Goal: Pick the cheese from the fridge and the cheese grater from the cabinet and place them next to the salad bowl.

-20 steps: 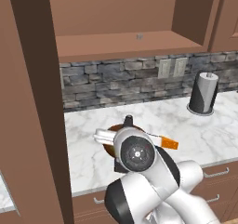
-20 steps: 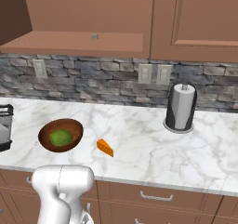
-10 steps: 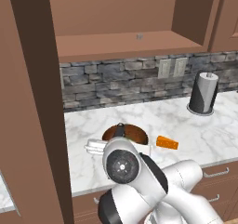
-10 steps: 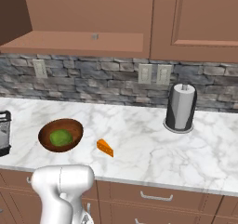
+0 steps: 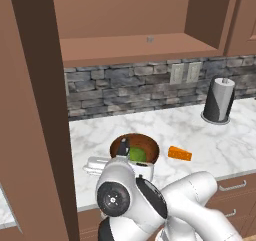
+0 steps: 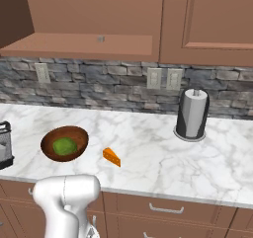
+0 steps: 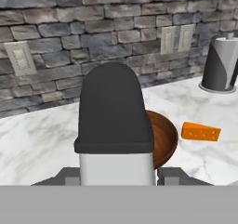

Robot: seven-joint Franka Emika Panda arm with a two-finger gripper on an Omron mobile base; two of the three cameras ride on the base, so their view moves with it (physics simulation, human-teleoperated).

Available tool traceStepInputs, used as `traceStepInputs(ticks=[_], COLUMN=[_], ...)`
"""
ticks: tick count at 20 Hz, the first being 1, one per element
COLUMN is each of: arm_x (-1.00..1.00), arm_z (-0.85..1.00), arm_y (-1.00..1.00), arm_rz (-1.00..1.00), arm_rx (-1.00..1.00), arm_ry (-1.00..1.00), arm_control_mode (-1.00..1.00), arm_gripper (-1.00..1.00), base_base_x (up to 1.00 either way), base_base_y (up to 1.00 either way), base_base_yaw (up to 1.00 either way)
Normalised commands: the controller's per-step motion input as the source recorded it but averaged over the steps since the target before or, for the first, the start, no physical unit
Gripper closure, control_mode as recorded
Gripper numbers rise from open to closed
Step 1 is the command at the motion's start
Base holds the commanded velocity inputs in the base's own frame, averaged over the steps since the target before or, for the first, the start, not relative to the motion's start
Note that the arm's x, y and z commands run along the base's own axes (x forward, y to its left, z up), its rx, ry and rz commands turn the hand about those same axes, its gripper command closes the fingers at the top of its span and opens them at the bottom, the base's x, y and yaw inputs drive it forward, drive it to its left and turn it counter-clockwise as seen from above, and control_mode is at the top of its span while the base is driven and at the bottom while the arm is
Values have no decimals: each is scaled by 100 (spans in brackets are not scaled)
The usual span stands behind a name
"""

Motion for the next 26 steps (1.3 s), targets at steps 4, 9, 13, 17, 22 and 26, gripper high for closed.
traceStepInputs(ticks=[4,9,13,17,22,26], arm_x=[7,20,29,23,14,19], arm_z=[-29,-16,-19,-32,-35,-31], arm_y=[0,0,0,0,0,0], arm_rz=[0,0,0,0,0,0], arm_rx=[0,0,0,0,0,0], arm_ry=[-11,-12,-10,-3,-1,-3], arm_control_mode=[-100,-100,-100,-100,-100,-100], arm_gripper=[100,100,100,100,100,100], base_base_x=[0,0,0,0,0,0], base_base_y=[0,0,0,0,0,0], base_base_yaw=[0,0,0,0,0,0])
